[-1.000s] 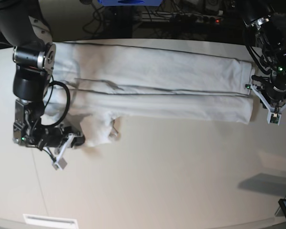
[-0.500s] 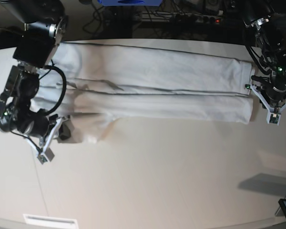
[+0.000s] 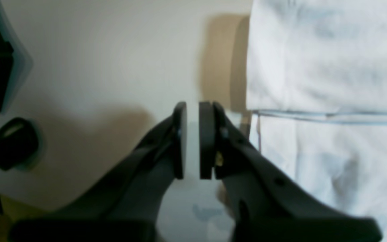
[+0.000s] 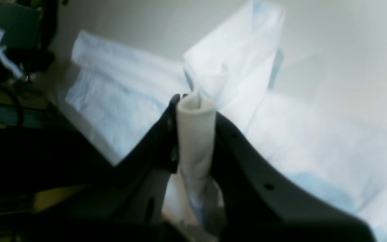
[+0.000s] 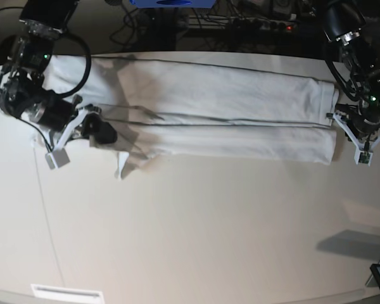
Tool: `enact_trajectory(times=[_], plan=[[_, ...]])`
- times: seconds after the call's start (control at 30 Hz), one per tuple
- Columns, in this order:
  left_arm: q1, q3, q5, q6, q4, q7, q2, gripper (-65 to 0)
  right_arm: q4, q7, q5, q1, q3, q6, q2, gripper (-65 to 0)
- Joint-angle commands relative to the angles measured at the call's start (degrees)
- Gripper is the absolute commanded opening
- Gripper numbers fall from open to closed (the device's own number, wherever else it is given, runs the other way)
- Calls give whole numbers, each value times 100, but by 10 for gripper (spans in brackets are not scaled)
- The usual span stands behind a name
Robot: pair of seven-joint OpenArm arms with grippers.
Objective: Fold the T-shirt properly
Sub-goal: 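Lift the sleeve flap with the right gripper and fold it onto the strip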
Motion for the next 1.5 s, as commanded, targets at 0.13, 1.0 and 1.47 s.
enact_trajectory(times=[0.13,1.0,1.47], plan=[[-109,-13,23,41,100,-118,-111,-593,189,127,567,-482,12,-2,41,-649],[-109,-5,-12,41,100,-127,-111,-593,690,136,541,-1845,-23,15,604,-649],[-109,-5,-12,41,100,-127,-120,-593,638,330,14,-1819,-41,6,806,-649]])
